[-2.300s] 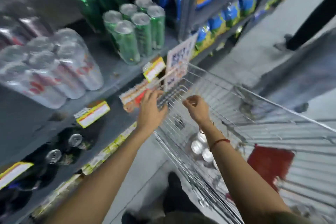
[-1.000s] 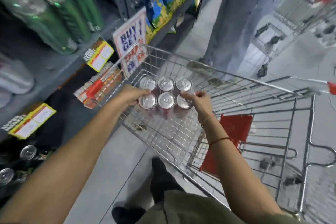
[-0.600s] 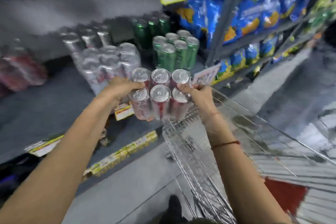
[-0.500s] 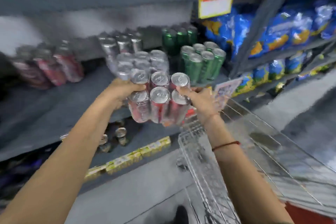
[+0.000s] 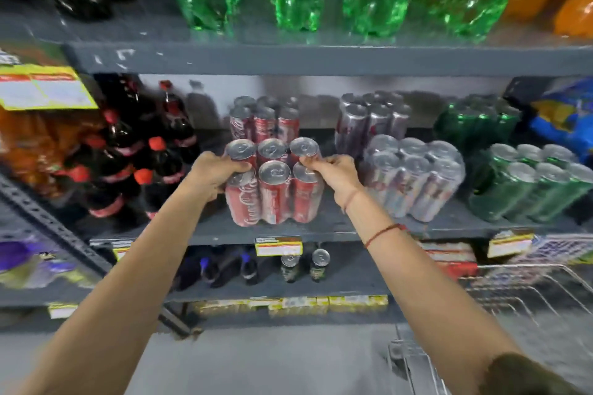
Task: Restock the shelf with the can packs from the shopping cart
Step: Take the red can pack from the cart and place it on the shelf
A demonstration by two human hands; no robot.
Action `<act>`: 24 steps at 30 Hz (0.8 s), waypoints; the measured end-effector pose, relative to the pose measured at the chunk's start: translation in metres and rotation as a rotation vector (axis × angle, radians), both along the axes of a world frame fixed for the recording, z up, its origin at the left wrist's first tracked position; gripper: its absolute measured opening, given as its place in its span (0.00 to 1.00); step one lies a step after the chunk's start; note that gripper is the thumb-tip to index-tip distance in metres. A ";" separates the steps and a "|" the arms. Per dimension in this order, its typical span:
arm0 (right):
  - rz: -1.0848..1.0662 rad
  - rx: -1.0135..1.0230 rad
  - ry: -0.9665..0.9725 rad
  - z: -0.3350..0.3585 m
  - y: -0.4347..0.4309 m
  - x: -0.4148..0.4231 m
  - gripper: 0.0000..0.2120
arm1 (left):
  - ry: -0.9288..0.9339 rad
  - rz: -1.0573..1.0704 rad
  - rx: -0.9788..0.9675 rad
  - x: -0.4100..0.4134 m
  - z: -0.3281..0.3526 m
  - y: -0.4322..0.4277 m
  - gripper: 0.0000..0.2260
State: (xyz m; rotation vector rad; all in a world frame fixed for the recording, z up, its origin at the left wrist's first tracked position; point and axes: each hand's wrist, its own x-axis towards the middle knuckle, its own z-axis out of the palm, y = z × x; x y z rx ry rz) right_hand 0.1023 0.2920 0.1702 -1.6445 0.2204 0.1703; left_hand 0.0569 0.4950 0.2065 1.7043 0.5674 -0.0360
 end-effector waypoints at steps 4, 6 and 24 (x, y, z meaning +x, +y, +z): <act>-0.007 -0.047 0.016 -0.006 0.021 0.021 0.17 | 0.013 0.038 -0.002 0.020 -0.010 0.017 0.12; -0.023 -0.063 0.020 -0.010 0.025 0.028 0.17 | 0.030 0.052 -0.003 0.028 -0.017 0.019 0.07; 0.322 -0.241 -0.149 -0.119 0.005 -0.013 0.36 | -0.268 -0.261 0.136 -0.020 -0.147 0.023 0.35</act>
